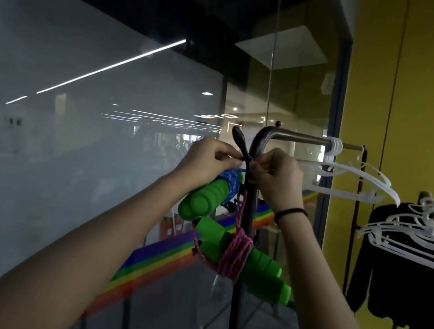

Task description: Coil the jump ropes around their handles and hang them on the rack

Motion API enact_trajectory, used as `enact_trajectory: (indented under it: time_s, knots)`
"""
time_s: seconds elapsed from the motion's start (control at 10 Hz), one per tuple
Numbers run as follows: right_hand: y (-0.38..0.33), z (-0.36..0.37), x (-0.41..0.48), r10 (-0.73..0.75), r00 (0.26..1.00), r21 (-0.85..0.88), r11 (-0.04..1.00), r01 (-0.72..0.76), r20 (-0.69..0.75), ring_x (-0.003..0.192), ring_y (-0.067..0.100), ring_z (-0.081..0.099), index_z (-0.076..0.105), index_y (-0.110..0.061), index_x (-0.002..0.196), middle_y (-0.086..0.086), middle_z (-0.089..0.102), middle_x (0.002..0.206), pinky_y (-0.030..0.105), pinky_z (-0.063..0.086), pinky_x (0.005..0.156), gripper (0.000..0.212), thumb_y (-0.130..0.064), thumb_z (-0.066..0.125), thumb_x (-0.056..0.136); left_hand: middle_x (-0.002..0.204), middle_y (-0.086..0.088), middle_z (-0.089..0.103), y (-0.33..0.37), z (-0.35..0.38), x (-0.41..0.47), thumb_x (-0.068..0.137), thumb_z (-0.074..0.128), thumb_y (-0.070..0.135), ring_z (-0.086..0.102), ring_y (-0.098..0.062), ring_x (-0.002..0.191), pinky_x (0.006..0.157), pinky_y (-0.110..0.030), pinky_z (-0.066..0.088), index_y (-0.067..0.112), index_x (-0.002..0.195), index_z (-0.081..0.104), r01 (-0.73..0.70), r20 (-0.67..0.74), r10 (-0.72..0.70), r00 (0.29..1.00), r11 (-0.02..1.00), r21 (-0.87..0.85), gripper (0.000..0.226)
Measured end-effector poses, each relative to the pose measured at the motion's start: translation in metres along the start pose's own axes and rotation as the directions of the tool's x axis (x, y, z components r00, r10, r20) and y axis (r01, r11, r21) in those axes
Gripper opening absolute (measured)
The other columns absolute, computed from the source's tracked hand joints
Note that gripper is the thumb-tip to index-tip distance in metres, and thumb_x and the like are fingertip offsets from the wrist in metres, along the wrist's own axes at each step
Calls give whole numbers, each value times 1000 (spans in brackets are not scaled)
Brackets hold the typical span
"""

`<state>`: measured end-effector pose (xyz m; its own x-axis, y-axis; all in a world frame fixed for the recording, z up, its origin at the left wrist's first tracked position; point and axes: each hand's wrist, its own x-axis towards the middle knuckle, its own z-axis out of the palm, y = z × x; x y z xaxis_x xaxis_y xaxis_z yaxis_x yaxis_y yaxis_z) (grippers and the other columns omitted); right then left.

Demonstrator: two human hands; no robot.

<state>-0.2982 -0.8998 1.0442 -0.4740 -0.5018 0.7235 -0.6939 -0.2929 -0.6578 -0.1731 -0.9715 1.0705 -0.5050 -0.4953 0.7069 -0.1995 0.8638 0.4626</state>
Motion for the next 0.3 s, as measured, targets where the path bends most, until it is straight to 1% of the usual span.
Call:
enact_trajectory:
  time_s: [0.1, 0.2, 0.3]
  knots:
    - [-13, -6, -13, -20, 999, -79, 997, 17, -39, 83, 22, 63, 58, -14, 85, 3, 64, 85, 44, 55, 77, 2, -16, 59, 84, 99, -6, 73, 14, -14, -24, 80, 69, 16, 66, -15, 91, 85, -25, 51, 10, 99, 72, 11, -45, -10, 999, 1000, 11, 20]
    - [-36, -17, -40, -65, 995, -37, 997, 62, -71, 79, 19, 61, 62, -11, 90, 1, 63, 84, 33, 53, 69, 9, -17, 56, 86, 97, -6, 73, 35, -32, -61, 80, 69, 15, 67, -14, 90, 85, -25, 52, 10, 94, 73, 27, -77, -26, 997, 1000, 11, 15]
    - [-59, -27, -80, -78, 997, 122, 990, 74, 21, 71, 12, 56, 62, -10, 88, 0, 61, 80, 10, 44, 57, 10, -16, 55, 86, 94, -5, 73, 52, -43, -106, 83, 67, 17, 67, -14, 88, 84, -26, 53, 10, 92, 74, 85, -85, -85, 993, 996, -7, 13]
